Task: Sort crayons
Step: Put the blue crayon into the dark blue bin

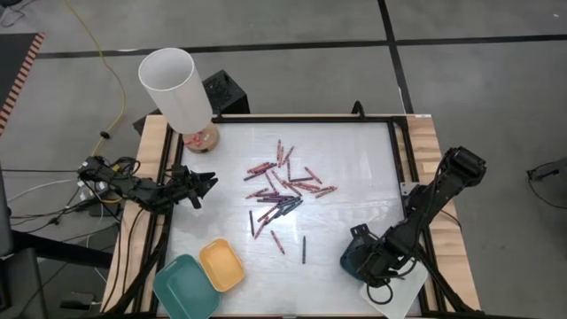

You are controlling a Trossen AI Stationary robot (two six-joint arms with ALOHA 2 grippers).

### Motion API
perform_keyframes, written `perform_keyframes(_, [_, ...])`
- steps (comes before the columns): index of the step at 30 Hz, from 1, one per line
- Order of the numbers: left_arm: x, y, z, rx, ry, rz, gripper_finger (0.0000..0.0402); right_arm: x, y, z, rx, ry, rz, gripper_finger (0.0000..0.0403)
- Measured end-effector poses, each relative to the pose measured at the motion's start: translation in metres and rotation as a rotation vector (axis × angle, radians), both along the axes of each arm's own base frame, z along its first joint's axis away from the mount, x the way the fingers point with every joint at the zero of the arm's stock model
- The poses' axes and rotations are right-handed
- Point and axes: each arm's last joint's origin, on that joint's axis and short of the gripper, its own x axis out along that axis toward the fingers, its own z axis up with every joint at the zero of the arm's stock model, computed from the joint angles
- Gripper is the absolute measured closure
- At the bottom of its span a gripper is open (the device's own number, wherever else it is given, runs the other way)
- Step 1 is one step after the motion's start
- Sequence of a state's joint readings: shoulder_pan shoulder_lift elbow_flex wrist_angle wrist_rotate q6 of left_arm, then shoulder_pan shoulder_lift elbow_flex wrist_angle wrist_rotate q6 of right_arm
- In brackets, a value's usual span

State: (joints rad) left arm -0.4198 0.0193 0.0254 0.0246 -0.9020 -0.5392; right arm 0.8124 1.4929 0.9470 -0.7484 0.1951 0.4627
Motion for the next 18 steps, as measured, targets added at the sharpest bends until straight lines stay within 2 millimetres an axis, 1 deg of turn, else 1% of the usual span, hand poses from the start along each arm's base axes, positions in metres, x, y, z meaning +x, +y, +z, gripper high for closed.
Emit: perform_keyframes(18, [0.0000,0.0000,0.0000,0.003,0.002,0.000,0.0241,0.0026,0.0020,0.0010,0.020,-0.030,-0.004,0.0386])
